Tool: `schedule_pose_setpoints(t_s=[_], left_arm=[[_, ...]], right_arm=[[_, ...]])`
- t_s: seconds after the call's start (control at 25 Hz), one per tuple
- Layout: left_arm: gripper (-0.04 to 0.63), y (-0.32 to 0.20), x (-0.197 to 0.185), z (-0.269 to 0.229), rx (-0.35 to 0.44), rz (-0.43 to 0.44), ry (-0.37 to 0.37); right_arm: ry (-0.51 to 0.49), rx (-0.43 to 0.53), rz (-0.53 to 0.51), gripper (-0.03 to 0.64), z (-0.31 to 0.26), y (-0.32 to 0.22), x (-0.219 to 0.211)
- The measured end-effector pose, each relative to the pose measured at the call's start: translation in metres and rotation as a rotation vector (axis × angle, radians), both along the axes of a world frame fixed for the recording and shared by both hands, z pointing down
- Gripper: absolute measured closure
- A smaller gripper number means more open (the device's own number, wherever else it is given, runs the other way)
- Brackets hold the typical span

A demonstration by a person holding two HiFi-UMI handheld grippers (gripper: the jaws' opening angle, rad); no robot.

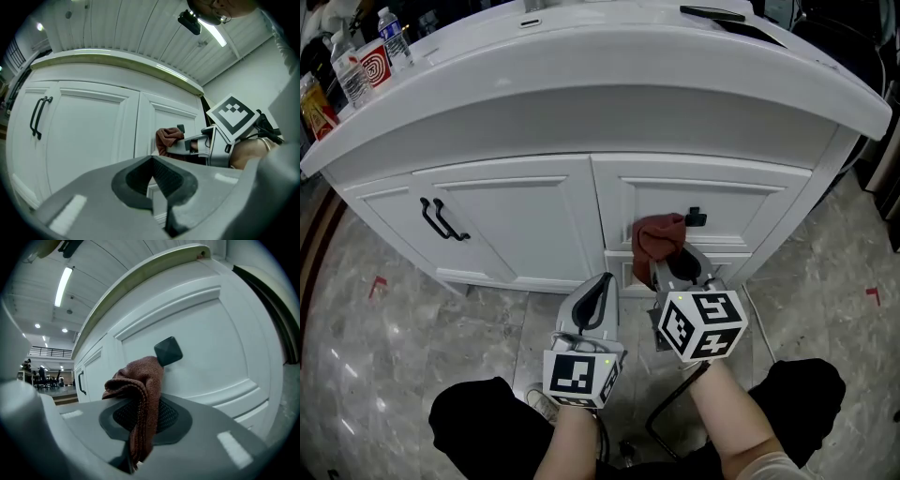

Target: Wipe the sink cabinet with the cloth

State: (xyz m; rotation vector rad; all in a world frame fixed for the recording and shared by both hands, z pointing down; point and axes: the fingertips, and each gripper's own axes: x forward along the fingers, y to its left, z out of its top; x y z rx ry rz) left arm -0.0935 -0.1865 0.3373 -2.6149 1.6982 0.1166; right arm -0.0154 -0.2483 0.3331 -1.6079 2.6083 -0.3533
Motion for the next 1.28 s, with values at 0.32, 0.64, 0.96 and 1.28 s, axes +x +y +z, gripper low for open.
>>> schedule_pose_setpoints(t_s=[0.32, 0.64, 0.96, 1.28], left_arm=[[0.595, -0.002, 0.031, -0.002, 0.001, 0.047, 0.005], [0.595, -0.002, 0.068, 0.003, -0.008, 0.106, -0.005], [0.595, -0.003, 0.096, 0.010, -0.020, 0.146, 0.000], [0.595, 0.002, 0.098, 0.025, -0.020, 0.160, -0.074]], right_arm=[[-0.003, -0.008, 0.070, 0.535, -0.001, 0.003, 0.044], [-0.007, -0.009, 0.184, 0.535, -0.001, 0.005, 0.107], [0.010, -0.018, 0.291, 0.535, 0.003, 0.013, 0.163], [-0.018, -0.039, 0.378, 0.537, 0.017, 0.022, 0.182]])
